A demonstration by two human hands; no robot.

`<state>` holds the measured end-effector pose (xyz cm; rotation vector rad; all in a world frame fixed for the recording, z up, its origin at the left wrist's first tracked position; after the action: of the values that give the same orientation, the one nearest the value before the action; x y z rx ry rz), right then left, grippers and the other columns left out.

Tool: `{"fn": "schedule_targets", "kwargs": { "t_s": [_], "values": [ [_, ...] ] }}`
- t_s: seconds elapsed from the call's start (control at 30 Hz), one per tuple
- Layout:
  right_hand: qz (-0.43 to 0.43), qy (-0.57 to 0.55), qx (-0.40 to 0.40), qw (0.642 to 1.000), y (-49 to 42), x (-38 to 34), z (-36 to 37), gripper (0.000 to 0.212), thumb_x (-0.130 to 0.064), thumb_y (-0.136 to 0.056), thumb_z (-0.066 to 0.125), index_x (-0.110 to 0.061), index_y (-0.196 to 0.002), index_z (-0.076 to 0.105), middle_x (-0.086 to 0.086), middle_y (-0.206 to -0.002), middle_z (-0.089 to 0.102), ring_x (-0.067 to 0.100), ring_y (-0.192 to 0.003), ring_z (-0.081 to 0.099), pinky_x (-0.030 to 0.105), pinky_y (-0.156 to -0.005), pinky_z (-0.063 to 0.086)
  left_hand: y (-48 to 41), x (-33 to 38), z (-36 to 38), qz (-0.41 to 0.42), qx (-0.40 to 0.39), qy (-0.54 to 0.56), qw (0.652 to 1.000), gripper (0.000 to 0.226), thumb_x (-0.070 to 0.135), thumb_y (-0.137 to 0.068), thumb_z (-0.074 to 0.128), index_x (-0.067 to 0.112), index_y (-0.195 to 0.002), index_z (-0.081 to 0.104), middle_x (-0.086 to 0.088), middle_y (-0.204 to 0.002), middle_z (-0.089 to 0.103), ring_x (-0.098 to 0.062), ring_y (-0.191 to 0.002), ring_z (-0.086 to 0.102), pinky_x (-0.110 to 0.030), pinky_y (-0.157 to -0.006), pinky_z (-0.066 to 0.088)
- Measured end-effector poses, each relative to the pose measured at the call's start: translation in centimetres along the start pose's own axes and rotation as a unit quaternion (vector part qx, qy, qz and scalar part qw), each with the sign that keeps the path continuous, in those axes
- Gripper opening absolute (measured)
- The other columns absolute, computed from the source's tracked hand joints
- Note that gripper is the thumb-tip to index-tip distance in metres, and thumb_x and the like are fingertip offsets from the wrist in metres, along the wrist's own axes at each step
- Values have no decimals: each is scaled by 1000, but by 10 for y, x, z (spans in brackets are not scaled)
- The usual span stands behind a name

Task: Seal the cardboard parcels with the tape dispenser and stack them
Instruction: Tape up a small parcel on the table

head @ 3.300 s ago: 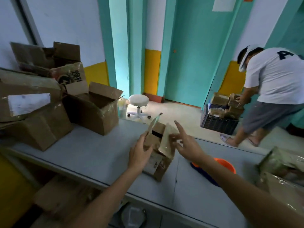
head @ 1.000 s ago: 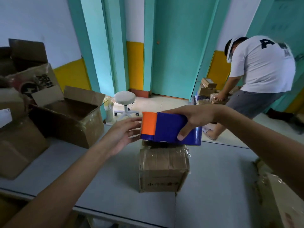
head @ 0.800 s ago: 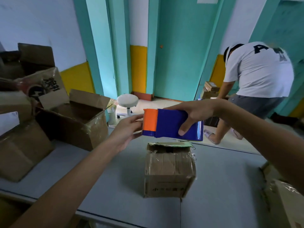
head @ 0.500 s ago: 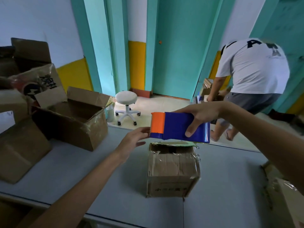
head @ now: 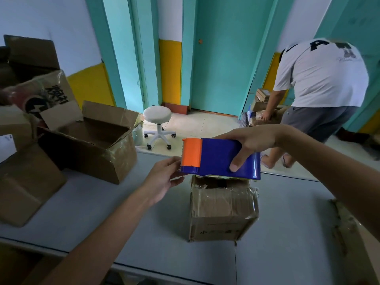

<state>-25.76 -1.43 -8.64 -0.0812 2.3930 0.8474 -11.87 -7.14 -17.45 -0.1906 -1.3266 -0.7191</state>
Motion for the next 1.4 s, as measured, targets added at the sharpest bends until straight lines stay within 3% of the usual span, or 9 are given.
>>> {"fn": "schedule_targets", "kwargs": {
  "t_s": [0.17,0.33,0.6,0.8,0.87,0.97,1.07,1.23,1.4],
  "values": [
    [6,-40,5,999,7,4,-4,47,-32,-62,65,-33,-107,51,-19,-100,63,6,-93,63,14,-65,51,12,31,-8,114,81,-179,974,21,9,-92,53,17,-78,65,1,-64,64,-8,-61,53,-21,-62,41],
    [11,-47,-38,998,15,8,9,70,-44,-54,72,-31,-119,49,-19,-104,65,7,-100,63,19,-72,53,22,26,-13,110,71,-167,977,20,7,-89,56,11,-72,66,7,-52,64,2,-44,47,-8,-47,38],
    [50,-89,-61,993,32,34,20,78,-42,-50,74,-30,-122,47,-19,-104,66,7,-102,63,19,-69,53,34,10,-55,91,136,-124,979,24,1,-88,55,5,-66,64,4,-50,63,2,-39,44,-7,-45,37],
    [-28,-139,25,989,33,9,-4,83,-43,-43,82,-25,-117,49,-12,-101,66,14,-98,64,23,-70,54,40,35,-50,116,129,-17,985,15,21,-91,51,18,-85,65,8,-74,67,-9,-72,54,-23,-66,39],
    [-45,-170,47,983,35,5,-13,93,-53,-35,87,-25,-115,50,-10,-100,67,13,-95,65,23,-68,54,39,44,-44,118,109,-51,986,12,29,-89,54,27,-91,65,6,-98,68,-9,-91,59,-29,-80,42],
    [-33,-170,42,984,33,4,-13,96,-58,-33,87,-25,-116,51,-10,-101,67,14,-97,65,24,-70,55,36,53,-53,129,155,-136,970,8,28,-88,59,29,-87,67,6,-102,67,-9,-98,60,-29,-80,44],
    [-12,-140,20,990,26,6,-3,89,-51,-40,86,-24,-117,51,-8,-103,67,16,-98,65,26,-73,54,28,48,-59,105,172,-177,963,16,30,-89,59,22,-77,69,8,-88,69,-11,-93,61,-24,-68,41],
    [8,-117,-6,993,26,1,8,94,-57,-35,86,-25,-116,50,-14,-101,68,10,-98,65,22,-70,54,23,35,-74,95,190,-251,944,12,36,-80,69,26,-73,72,11,-78,68,-6,-84,59,-23,-75,41],
    [19,-125,24,992,25,-4,3,50,-22,-61,68,-26,-108,51,-12,-98,65,4,-86,67,19,-65,55,16,24,-80,79,183,-195,960,11,30,-82,69,21,-76,70,6,-59,68,-8,-59,65,-31,-85,47]
  ]
}}
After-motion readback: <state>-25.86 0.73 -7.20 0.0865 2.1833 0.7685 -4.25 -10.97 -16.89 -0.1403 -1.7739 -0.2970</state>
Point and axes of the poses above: each hand's wrist, its own y-axis away from the middle knuckle, its own z-axis out of the palm, x = y × z, the point moved 9 cm from there along -y, towards the middle knuckle
